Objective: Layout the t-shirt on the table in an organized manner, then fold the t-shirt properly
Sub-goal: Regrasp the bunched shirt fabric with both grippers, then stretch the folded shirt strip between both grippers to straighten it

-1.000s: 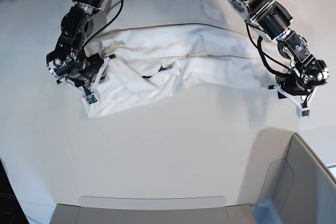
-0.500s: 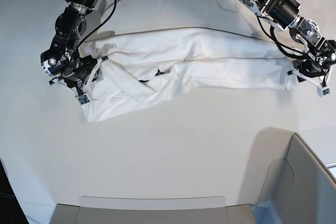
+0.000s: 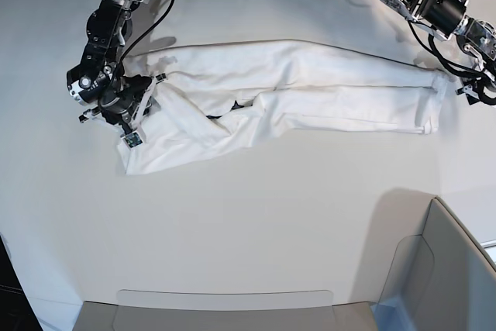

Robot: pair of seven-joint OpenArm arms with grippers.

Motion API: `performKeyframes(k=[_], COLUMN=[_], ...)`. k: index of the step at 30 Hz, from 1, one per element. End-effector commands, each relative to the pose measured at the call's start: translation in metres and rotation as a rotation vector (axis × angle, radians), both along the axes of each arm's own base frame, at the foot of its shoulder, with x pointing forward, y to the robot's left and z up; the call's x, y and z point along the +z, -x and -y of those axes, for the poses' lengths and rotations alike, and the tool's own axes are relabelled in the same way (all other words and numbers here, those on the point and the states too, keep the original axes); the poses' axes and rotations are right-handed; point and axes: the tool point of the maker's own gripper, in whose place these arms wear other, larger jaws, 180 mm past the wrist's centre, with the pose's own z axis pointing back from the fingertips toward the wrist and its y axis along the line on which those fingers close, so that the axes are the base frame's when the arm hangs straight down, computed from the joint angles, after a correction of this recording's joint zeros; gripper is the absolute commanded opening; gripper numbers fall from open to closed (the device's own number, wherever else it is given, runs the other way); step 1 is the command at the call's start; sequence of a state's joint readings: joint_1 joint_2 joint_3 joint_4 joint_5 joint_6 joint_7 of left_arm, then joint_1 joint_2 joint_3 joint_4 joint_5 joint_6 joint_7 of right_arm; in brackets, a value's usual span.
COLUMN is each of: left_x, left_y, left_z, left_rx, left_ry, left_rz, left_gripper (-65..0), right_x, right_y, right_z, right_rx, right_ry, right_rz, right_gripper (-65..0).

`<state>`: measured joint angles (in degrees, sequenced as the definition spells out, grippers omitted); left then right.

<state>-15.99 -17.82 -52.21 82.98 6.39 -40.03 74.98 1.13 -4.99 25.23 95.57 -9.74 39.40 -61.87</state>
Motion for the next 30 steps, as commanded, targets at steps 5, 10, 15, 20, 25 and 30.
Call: performKeyframes(k=[5,10,15,20,25,30], left_x=[0.03,0.058,0.046,0.03,0.007,-0.019], left_y=[-0.035,-0.048,-0.037,-0.043,-0.044,-0.037], left_z=[0.017,0.05,0.06,0.078,0.079,0.064], left_rx=[-0.162,-0.285,-0.299,-0.376,-0.362,-0.307], left_ry=[0.057,0.215,0.267,0.237,0.266,0.245], left_rz=[0.158,0.383,0.375,0.322,0.3,0.261], left_gripper=[-23.2,-23.2,-23.2,-23.2,-23.3,-23.3], right_x=[0.004,0.003,0.003,0.003,0.002,0.002], right_y=[-0.003,-0.002,-0.002,-0.002,-0.002,-0.001], right_z=[-0.002,-0.001,0.001,-0.002,-0.002,0.0], right_rx=[0.012,0.008,0.008,0.012,0.013,0.012], right_ry=[-0.002,-0.002,0.002,-0.002,-0.003,0.002], right_rz=[0.007,0.004,0.004,0.004,0.003,0.001], right_gripper=[-50.7,-50.7,-50.7,-50.7,-50.7,-50.7])
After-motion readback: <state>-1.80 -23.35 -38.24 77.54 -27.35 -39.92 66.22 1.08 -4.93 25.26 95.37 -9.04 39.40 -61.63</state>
